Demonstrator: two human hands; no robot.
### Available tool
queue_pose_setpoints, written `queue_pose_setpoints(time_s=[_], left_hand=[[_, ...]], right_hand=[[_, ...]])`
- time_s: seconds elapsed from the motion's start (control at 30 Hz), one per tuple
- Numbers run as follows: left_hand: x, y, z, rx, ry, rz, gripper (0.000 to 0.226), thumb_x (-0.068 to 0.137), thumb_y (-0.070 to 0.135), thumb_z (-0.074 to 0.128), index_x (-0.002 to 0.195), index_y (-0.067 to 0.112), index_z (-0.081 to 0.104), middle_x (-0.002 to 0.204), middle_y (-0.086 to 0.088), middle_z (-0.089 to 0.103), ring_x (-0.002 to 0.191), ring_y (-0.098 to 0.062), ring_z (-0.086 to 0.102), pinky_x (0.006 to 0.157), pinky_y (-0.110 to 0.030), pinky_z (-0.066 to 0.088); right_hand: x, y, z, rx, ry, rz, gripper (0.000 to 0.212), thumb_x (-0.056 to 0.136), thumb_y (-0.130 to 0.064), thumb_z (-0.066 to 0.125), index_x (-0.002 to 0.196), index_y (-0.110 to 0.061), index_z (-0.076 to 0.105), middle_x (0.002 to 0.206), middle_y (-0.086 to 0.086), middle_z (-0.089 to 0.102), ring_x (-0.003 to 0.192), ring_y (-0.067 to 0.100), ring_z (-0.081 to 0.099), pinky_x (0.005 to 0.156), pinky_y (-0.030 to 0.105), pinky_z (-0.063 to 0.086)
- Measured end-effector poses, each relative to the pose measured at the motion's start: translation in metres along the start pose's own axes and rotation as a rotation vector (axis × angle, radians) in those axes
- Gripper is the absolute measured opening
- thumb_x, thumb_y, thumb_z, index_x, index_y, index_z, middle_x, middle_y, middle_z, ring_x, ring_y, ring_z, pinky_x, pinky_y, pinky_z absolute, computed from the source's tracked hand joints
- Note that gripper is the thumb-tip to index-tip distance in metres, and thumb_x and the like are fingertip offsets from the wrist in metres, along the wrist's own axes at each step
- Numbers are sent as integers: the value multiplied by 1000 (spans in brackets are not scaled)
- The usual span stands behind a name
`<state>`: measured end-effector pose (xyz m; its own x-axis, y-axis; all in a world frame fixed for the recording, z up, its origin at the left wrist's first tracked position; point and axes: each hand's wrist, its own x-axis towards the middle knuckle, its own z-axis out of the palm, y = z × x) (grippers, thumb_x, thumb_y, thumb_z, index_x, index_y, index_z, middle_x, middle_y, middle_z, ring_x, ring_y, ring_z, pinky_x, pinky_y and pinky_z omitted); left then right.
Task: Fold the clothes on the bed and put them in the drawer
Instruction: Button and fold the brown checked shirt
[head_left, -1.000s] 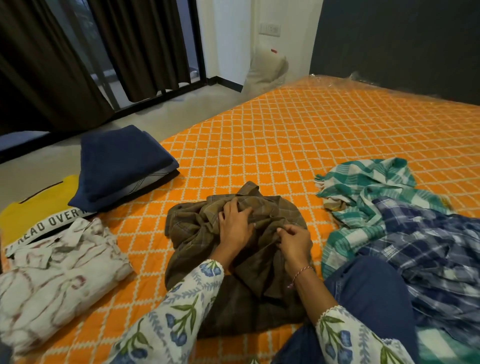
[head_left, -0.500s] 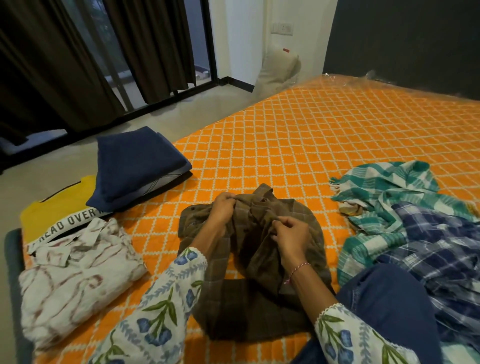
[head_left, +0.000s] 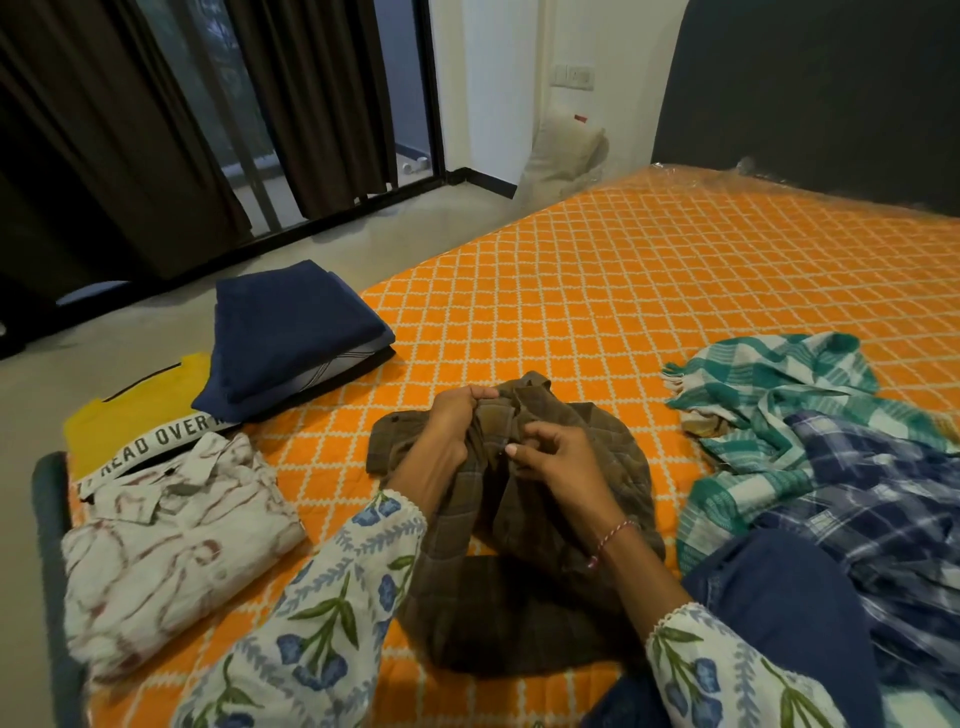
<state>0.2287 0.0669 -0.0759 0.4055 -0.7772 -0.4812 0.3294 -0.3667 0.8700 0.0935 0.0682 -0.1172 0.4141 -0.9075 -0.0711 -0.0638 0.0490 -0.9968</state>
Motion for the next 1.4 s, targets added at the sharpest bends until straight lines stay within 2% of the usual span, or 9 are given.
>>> queue_pose_setpoints(time_s=[0.17, 0.37, 0.53, 0.63, 0.73, 0.87, 1.1, 1.27, 1.4], left_hand=[[0, -3, 3, 49, 19, 65, 36, 95, -2, 31, 78, 9, 62, 74, -12, 62, 61, -23, 60, 46, -24, 51], [4, -8, 4, 79, 58, 105, 41, 94, -8, 27, 80, 8, 62, 81, -11, 62, 68, -21, 60, 54, -27, 53], [1, -10, 5, 154, 48, 163, 39, 95, -7, 30, 81, 9, 62, 90, -7, 61, 80, -17, 59, 58, -21, 52], [-4, -13, -6, 495, 176, 473, 24, 94, 1, 43, 92, 13, 64, 107, -4, 59, 94, -15, 53, 77, -28, 46], [-17, -15, -17, 768, 245, 895, 10, 91, 11, 58, 94, 10, 67, 93, 3, 56, 79, -5, 51, 67, -16, 39], [-26, -27, -14, 747, -5, 677, 5, 87, 12, 65, 84, 10, 68, 68, 0, 64, 58, -1, 60, 56, -14, 46], [-26, -27, -2, 667, 7, 643, 4, 85, 9, 67, 83, 9, 71, 71, -4, 68, 68, -13, 65, 66, -28, 53], [-29, -18, 0, 515, -24, 412, 19, 92, 5, 54, 77, 10, 64, 70, -3, 64, 51, 0, 62, 52, -14, 44], [-36, -4, 0, 468, 2, 389, 19, 92, 4, 53, 77, 7, 64, 67, -3, 64, 51, -2, 61, 50, -14, 43]], right_hand=[[4, -2, 7, -244, 69, -78, 19, 85, -5, 66, 67, -4, 61, 62, 3, 55, 62, 10, 57, 62, 27, 48], [-1, -1, 13, -75, -16, -5, 33, 85, -2, 66, 59, -10, 48, 58, 3, 42, 59, 11, 50, 60, 21, 50], [6, 1, 21, -154, 117, 7, 42, 84, -4, 68, 50, -17, 46, 50, -5, 43, 53, 10, 48, 56, 25, 43], [10, -2, 15, -96, 96, 15, 43, 85, -3, 64, 51, -16, 42, 52, 0, 38, 54, 11, 44, 55, 25, 42], [15, -9, 5, -16, 106, 32, 41, 86, -1, 63, 54, -15, 42, 55, 2, 38, 57, 10, 47, 56, 22, 46], [24, -17, -2, 28, 136, 34, 33, 86, 0, 63, 60, -10, 45, 58, 7, 41, 61, 17, 50, 56, 24, 48], [24, -24, -11, 33, 110, 35, 27, 86, 1, 62, 64, -7, 48, 62, 10, 43, 61, 18, 53, 55, 20, 49], [22, -26, -18, -79, 168, -60, 22, 82, 5, 65, 73, 21, 51, 68, 17, 50, 69, 23, 52, 64, 34, 45], [16, -31, -15, -160, 198, -110, 16, 78, 8, 65, 81, 20, 56, 65, 20, 49, 66, 21, 51, 61, 33, 43]])
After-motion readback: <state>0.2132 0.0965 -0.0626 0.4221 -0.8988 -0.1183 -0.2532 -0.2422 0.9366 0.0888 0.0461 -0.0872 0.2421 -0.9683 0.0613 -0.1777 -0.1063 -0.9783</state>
